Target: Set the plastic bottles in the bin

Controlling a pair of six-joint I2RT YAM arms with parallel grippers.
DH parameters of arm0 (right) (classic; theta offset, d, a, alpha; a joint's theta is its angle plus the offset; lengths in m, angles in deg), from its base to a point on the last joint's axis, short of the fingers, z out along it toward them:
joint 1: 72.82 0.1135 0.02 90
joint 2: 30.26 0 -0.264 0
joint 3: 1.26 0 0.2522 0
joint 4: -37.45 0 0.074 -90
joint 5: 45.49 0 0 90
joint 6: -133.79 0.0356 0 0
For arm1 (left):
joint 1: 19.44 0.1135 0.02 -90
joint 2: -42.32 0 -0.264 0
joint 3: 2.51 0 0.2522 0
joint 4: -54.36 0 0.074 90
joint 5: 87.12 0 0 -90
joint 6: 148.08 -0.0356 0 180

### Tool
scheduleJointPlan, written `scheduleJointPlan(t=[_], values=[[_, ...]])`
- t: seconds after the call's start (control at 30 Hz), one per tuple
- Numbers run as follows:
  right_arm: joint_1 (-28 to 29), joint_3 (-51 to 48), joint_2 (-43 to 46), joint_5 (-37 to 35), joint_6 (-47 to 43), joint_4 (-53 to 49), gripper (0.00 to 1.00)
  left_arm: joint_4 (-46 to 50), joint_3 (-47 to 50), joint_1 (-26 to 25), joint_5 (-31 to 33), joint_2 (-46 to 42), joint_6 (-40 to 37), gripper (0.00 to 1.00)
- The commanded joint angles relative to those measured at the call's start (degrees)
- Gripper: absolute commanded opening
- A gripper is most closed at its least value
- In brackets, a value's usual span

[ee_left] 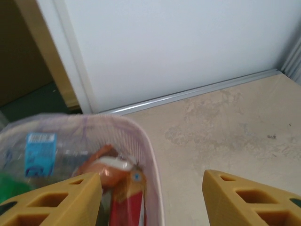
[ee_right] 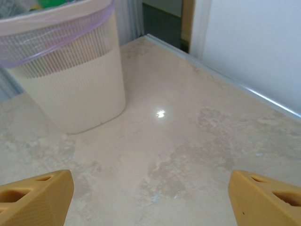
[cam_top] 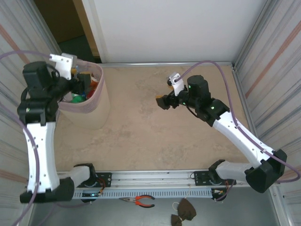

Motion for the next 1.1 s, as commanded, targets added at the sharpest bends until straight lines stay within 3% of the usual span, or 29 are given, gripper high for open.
scheduleJointPlan(t=[0.0,0.13,0.4,0.67,1.07], values=[[-2.5,-2.3,2.2,2.6,2.9,0.6,0.84,9.6,1.6,0.3,9.1,-3.4,4.9,0.6],[-4.5,-3.7,2.9,5.0,3.1,1.0,0.84,12.6,2.9,4.2,12.2,-3.9,5.1,0.49],[-5.9,-4.8,4.7,6.8,2.6,0.1,0.84,5.8,6.4,17.1,1.2,2.6,3.9,0.36],[-6.2,-5.7,6.0,6.1,2.8,-0.4,0.84,4.1,10.7,17.7,-9.0,8.0,3.0,0.27],[-7.0,-6.0,7.6,4.5,2.8,-2.4,0.84,6.1,13.5,17.7,-4.9,-5.8,7.2,0.4]])
